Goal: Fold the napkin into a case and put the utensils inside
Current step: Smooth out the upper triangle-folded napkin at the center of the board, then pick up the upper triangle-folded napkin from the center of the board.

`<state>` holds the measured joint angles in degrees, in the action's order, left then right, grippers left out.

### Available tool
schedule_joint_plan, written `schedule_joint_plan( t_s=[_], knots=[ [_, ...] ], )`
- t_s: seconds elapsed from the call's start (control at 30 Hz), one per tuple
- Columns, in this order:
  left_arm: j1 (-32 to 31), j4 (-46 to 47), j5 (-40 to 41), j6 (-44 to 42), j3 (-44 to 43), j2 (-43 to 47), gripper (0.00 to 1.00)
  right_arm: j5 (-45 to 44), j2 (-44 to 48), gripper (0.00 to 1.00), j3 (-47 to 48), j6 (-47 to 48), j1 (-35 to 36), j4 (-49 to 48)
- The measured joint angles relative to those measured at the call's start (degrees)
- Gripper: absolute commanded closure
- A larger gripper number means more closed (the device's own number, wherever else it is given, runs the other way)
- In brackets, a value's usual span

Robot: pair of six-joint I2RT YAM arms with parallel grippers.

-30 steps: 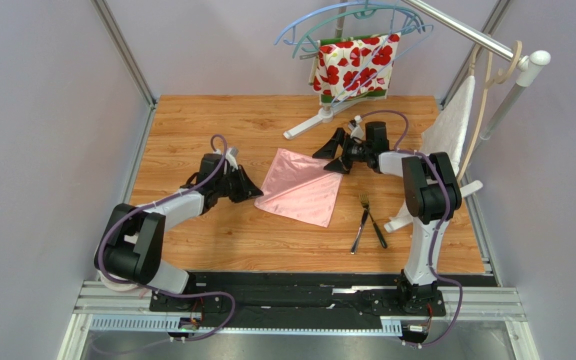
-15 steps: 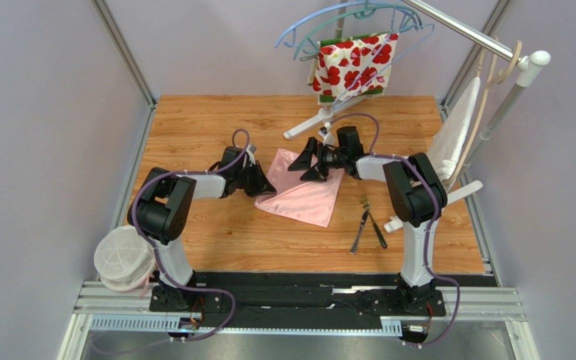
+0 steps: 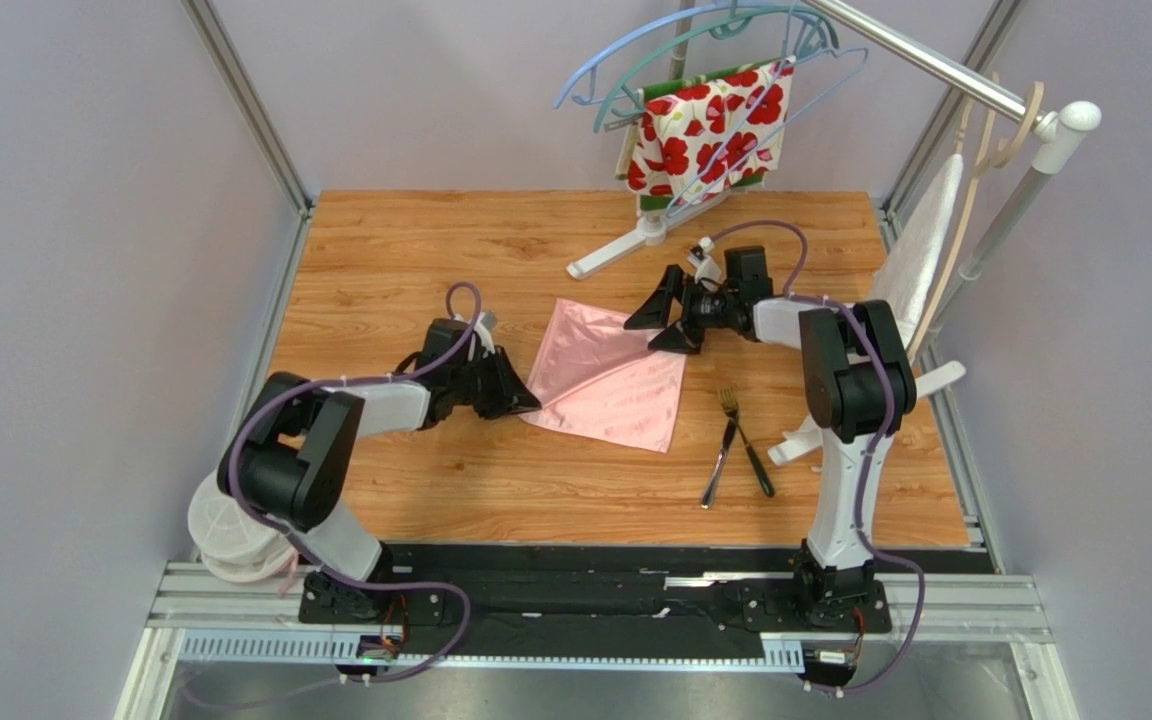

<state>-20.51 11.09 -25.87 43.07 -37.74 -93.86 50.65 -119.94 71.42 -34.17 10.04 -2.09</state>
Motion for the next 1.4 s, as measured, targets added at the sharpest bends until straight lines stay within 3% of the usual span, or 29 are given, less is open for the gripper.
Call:
schedule_joint_plan(
  t_s=[0.1,0.2,0.3,0.5,0.63,0.77,0.97,1.17,1.4],
  knots=[
    [0.00,-5.64,0.07,-1.90,-2.08,4.76,0.39,-2.73,1.36,0.09,1.57,2.40,0.66,5.20],
    [0.13,-13.16,1.09,-5.22,-10.97,6.27,0.37,-7.37,3.74,0.09,4.13,4.61,2.14,11.58],
    [0.85,-21.18,1.95,-11.02,-26.49,2.01,0.37,-12.72,7.37,0.09,6.58,6.14,4.63,17.44],
    [1.66,-36.28,3.21,-25.77,-61.57,-18.05,0.36,-18.32,14.01,0.09,7.21,6.71,9.14,22.91],
    [1.86,-45.35,3.48,-32.92,-75.06,-30.56,0.36,-19.21,17.64,0.10,5.25,7.15,9.92,23.93],
    [1.79,-48.61,2.89,-35.58,-74.95,-36.26,0.36,-19.37,20.41,0.10,2.38,7.65,9.92,24.55],
    [1.01,-45.55,2.12,-35.21,-69.79,-36.79,0.41,-19.30,22.62,0.10,-2.01,7.96,10.58,24.50],
    [0.00,-42.60,6.75,-31.95,-69.18,-36.81,0.47,-19.26,23.65,0.10,-4.76,7.93,12.13,24.09],
    [-1.53,-39.91,12.94,-28.65,-68.37,-38.38,0.46,-19.12,24.37,0.10,-5.11,7.93,13.07,23.19]
  ],
)
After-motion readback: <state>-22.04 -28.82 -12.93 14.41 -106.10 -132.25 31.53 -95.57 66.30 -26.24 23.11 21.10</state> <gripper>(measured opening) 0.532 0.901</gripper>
